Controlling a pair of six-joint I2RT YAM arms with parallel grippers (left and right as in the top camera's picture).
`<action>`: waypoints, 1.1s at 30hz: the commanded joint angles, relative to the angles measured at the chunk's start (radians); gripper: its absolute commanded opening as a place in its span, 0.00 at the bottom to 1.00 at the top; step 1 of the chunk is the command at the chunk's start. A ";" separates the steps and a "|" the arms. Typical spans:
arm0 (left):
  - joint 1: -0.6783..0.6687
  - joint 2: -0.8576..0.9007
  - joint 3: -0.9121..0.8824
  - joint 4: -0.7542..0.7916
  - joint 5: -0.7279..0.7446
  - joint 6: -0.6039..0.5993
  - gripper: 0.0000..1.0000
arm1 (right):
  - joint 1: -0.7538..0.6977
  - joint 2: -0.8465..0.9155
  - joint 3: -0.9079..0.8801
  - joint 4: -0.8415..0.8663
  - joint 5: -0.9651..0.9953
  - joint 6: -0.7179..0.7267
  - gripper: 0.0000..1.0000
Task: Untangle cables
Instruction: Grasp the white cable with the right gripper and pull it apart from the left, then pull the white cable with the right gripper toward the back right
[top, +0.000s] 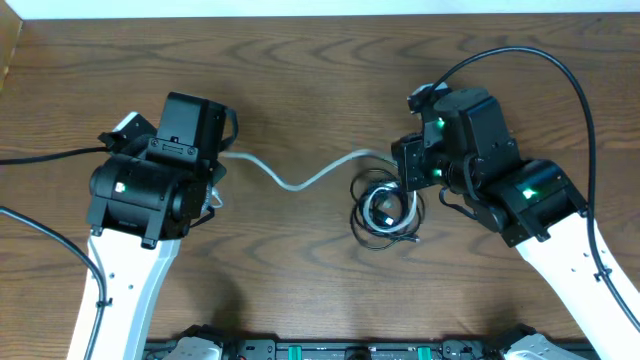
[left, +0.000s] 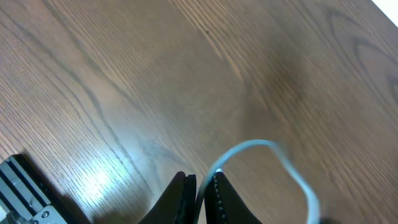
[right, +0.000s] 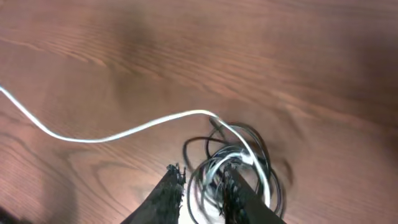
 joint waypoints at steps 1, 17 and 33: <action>0.005 0.016 0.013 0.001 -0.002 -0.005 0.13 | -0.002 0.024 0.009 0.004 -0.104 -0.053 0.17; 0.004 0.016 0.013 0.289 0.722 0.518 0.08 | -0.002 0.188 0.008 0.016 -0.196 -0.045 0.70; 0.004 0.017 0.013 0.220 0.563 0.459 0.08 | 0.058 0.547 0.008 0.256 -0.301 -0.006 0.53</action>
